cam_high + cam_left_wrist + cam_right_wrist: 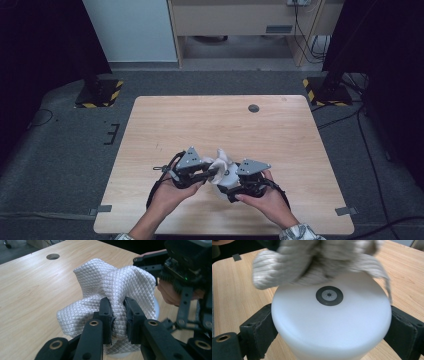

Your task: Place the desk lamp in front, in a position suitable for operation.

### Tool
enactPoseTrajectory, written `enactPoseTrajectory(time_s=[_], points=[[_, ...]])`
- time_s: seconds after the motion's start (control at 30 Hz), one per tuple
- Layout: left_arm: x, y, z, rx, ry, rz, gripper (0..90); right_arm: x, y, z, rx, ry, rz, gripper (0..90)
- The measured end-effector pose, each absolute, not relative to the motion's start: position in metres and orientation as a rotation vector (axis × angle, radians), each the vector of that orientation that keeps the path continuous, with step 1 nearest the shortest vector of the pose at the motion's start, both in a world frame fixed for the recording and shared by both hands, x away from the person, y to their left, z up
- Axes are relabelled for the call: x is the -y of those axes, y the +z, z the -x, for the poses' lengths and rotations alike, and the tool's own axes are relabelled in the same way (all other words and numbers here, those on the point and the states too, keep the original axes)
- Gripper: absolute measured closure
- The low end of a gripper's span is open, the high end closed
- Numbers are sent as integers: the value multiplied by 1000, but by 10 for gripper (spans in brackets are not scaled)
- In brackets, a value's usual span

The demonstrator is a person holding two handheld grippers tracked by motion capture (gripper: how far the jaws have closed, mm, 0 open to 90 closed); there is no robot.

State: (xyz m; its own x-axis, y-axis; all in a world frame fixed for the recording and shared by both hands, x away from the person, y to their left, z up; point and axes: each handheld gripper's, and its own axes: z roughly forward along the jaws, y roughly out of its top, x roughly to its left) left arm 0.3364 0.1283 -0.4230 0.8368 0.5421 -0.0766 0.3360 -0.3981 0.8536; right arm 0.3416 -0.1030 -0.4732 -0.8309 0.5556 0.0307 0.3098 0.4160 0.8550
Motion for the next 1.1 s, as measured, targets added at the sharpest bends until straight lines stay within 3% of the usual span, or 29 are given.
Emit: enactPoseTrajectory(time_s=[0.7,1.1], points=[[-154,-449,-314,-676,252,-1974,765,116,-457,-333,-2392,1403,-773,54],[-155,-456,-311,-681,248,-1980,765,118,-440,-338,-2361,1460,-794,239]])
